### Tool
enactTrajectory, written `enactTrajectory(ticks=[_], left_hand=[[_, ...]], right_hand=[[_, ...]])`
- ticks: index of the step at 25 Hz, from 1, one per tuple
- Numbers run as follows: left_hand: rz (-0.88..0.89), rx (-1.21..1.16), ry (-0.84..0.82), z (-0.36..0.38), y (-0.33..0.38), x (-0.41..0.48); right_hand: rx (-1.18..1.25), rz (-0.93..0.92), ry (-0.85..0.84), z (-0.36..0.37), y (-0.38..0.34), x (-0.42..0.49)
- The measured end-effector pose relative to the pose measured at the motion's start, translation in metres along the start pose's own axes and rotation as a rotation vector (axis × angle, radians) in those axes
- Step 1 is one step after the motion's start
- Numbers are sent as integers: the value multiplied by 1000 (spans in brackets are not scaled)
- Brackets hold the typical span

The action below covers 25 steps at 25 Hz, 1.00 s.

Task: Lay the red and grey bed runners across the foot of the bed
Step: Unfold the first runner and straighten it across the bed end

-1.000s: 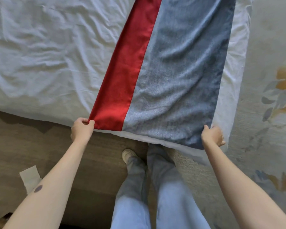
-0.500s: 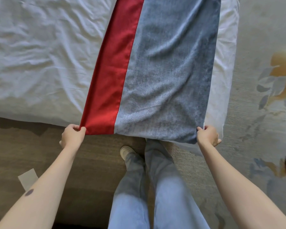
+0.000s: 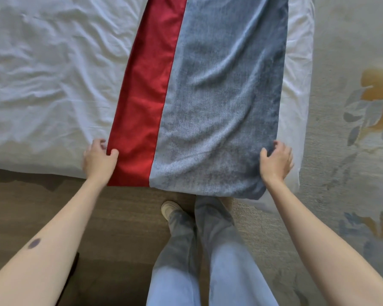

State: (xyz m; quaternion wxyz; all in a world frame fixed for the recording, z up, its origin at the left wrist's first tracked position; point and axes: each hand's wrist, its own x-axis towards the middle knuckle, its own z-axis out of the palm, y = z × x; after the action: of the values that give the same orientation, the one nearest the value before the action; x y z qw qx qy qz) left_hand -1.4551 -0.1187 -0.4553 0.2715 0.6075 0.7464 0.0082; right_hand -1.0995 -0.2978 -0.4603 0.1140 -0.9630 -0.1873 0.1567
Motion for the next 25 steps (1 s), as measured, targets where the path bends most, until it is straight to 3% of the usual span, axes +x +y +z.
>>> enactTrajectory(ticks=[4,8,18,25], left_hand=[[518,97,54,15,73,16],[817,321,-20,45,134,32],[734,381,-6,83,237,110],[494,252,102,101,267,144]], right_hand=[[-134,-535,-127,4,-53,39],[-175,-712,-121,13,-96,72],[-279,-823,-137,43,-161,167],[-266,-914,-93,53,-199,205]])
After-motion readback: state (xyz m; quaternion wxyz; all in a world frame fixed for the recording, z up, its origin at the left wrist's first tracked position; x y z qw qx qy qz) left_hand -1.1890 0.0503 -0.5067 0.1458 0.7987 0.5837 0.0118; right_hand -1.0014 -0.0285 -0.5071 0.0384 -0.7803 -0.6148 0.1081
